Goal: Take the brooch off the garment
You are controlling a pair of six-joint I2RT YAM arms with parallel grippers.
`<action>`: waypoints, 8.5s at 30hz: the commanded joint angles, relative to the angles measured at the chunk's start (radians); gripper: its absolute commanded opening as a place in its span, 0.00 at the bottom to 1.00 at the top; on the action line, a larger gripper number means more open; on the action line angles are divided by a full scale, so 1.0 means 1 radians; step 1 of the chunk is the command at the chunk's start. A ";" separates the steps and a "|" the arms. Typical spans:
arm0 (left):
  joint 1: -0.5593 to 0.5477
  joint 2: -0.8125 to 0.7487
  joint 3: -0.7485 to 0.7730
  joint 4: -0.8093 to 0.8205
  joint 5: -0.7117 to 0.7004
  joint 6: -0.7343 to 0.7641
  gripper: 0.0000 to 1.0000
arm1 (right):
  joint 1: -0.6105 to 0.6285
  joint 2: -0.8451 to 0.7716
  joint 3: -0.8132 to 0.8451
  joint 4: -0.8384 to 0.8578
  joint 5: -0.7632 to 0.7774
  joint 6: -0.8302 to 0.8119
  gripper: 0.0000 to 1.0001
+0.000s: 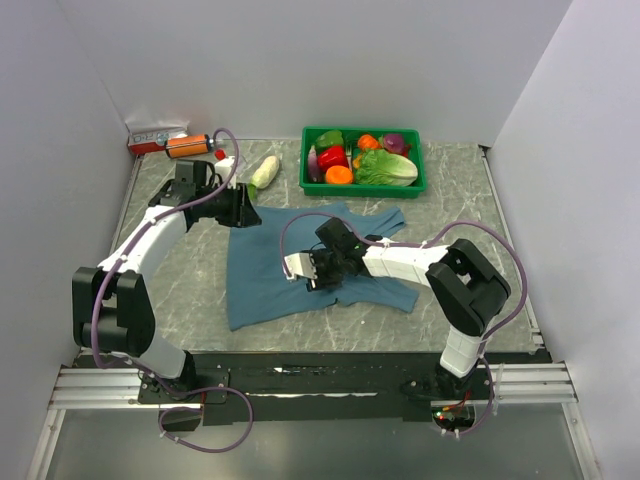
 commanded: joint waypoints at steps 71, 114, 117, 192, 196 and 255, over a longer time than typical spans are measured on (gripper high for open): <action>0.009 0.043 -0.070 0.072 0.112 -0.042 0.41 | -0.035 -0.014 0.216 -0.148 0.092 0.414 0.33; 0.011 0.030 -0.093 0.081 0.077 -0.075 0.41 | 0.023 0.122 0.246 -0.075 0.263 0.411 0.39; 0.011 0.043 -0.076 0.073 0.071 -0.070 0.41 | 0.023 0.116 0.242 -0.065 0.290 0.408 0.38; -0.253 0.334 -0.066 0.322 0.574 0.037 0.49 | -0.262 0.082 0.239 -0.209 -0.543 0.803 0.00; -0.277 0.359 -0.022 0.239 0.588 0.123 0.49 | -0.263 0.115 0.263 -0.215 -0.575 0.808 0.00; -0.383 0.399 -0.077 0.385 0.476 0.057 0.32 | -0.334 0.188 0.144 0.098 -0.685 1.276 0.00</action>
